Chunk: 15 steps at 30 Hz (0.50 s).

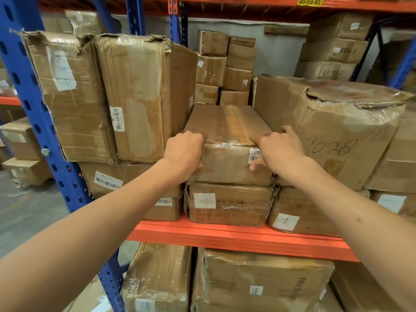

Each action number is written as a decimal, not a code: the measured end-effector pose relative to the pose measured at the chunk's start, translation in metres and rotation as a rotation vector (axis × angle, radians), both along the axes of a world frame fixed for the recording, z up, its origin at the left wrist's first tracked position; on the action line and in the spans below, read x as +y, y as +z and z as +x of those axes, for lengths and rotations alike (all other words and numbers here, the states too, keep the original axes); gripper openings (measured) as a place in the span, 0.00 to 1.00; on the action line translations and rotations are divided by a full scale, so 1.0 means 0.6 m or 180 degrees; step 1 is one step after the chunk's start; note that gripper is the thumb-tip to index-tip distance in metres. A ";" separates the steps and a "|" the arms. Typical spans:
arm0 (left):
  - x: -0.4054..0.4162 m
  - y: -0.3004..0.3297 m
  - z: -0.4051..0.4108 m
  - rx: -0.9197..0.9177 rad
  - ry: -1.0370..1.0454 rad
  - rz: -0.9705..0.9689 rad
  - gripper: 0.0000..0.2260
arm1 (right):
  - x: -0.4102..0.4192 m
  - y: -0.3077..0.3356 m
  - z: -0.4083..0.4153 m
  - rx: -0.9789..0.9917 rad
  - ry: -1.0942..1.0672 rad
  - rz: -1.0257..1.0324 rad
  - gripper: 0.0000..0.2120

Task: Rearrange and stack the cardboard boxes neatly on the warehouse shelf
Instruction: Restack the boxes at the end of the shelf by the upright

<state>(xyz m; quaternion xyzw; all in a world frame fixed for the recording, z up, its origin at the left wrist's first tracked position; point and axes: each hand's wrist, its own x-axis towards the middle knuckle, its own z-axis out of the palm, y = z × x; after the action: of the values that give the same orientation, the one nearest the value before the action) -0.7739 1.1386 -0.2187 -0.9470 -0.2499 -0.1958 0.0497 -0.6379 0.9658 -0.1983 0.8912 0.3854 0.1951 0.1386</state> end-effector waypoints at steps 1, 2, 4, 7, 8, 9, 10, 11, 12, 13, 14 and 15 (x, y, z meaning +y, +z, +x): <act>0.001 -0.002 0.000 -0.0013 -0.0002 0.0020 0.23 | 0.000 0.001 -0.001 0.0017 0.0010 -0.0015 0.31; 0.002 -0.003 -0.001 -0.0027 -0.0005 0.0021 0.24 | -0.001 0.002 -0.002 0.0031 0.0024 -0.0026 0.30; 0.000 -0.007 -0.005 -0.0066 -0.0027 -0.0002 0.25 | -0.002 0.004 -0.006 0.0064 0.0030 -0.0045 0.30; -0.011 -0.022 -0.021 -0.0079 0.0029 0.0092 0.29 | -0.001 0.018 -0.021 0.0168 -0.0009 -0.0145 0.31; -0.014 -0.030 -0.031 -0.0030 0.0050 0.0155 0.31 | -0.001 0.026 -0.027 0.0251 -0.0032 -0.0231 0.34; -0.015 -0.039 -0.041 0.0046 0.0027 0.0217 0.32 | -0.001 0.036 -0.032 0.0402 -0.0053 -0.0338 0.38; -0.014 -0.048 -0.054 0.0097 -0.0054 0.0262 0.32 | 0.000 0.047 -0.036 0.0636 -0.0053 -0.0426 0.41; -0.012 -0.055 -0.069 0.0029 -0.0182 0.0282 0.31 | 0.003 0.060 -0.039 0.0933 -0.0015 -0.0445 0.45; -0.009 -0.059 -0.088 -0.0200 -0.0330 0.0287 0.28 | 0.006 0.075 -0.043 0.1200 0.0075 -0.0371 0.50; -0.006 -0.060 -0.110 -0.0605 -0.0460 0.0282 0.24 | 0.012 0.092 -0.049 0.1357 0.0222 -0.0212 0.54; -0.002 -0.058 -0.130 -0.1157 -0.0503 0.0269 0.20 | 0.020 0.110 -0.055 0.1391 0.0400 0.0009 0.57; 0.003 -0.054 -0.148 -0.1752 -0.0436 0.0192 0.18 | 0.031 0.129 -0.062 0.1336 0.0581 0.0250 0.59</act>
<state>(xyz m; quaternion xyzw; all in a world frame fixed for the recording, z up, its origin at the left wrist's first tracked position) -0.8628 1.1404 -0.2513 -0.8710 -0.1835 -0.4558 -0.0052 -0.6753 0.9845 -0.1208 0.8784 0.4769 0.0320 0.0023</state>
